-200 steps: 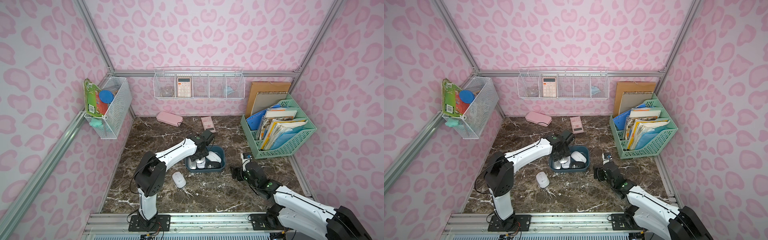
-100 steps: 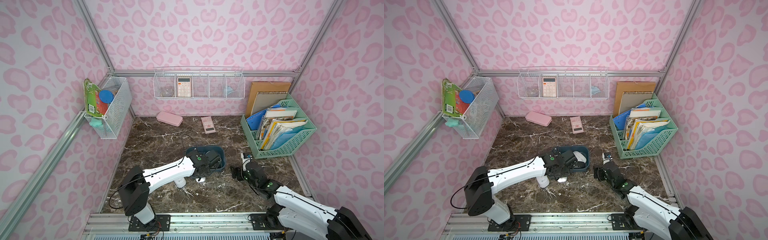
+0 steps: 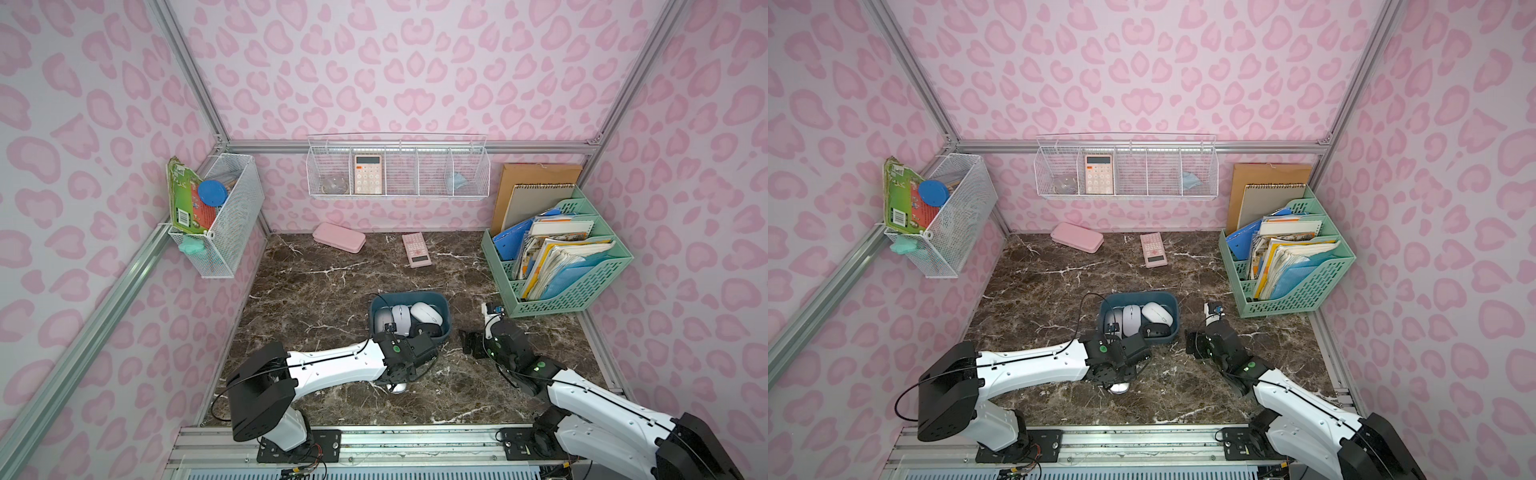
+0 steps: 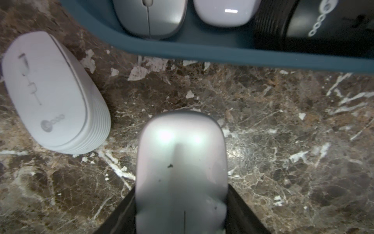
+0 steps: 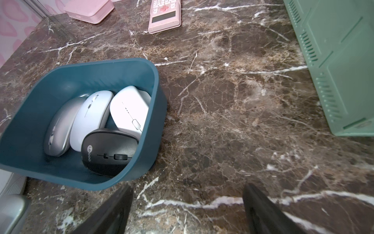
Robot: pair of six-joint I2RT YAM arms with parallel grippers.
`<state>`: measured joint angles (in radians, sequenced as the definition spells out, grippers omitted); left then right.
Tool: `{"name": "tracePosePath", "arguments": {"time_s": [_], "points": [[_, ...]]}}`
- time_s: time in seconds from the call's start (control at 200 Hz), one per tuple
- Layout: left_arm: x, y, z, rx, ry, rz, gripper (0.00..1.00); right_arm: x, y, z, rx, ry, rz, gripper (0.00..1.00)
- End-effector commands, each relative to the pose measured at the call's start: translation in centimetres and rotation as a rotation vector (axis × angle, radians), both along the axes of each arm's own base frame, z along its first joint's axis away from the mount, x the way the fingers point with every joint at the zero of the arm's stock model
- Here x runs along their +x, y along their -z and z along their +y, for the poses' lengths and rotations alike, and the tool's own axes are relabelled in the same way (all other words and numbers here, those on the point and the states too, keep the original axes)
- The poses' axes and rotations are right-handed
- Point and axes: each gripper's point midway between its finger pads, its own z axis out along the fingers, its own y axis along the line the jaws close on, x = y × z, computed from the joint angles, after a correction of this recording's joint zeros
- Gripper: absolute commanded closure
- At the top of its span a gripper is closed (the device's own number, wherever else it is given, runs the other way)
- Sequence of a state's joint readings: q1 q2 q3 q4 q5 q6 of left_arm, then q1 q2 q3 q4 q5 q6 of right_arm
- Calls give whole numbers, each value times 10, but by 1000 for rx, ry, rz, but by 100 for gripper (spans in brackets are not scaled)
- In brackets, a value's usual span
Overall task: Take out the mouse from the storage box
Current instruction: Place the mouse at the center of the board.
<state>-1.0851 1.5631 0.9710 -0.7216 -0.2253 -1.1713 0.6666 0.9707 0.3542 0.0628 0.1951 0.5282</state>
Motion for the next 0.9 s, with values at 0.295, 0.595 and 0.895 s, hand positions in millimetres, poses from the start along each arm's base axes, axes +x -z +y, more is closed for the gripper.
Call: {"name": "tracePosePath", "arguments": {"time_s": [0.295, 0.595, 0.895], "points": [[1, 27, -8, -6, 41, 14, 41, -2, -1, 4, 41, 14, 39, 12], [2, 30, -6, -15, 43, 13, 23, 3, -3, 9, 35, 11, 47, 12], [10, -2, 18, -31, 41, -99, 10, 7, -14, 17, 0, -8, 32, 12]]}}
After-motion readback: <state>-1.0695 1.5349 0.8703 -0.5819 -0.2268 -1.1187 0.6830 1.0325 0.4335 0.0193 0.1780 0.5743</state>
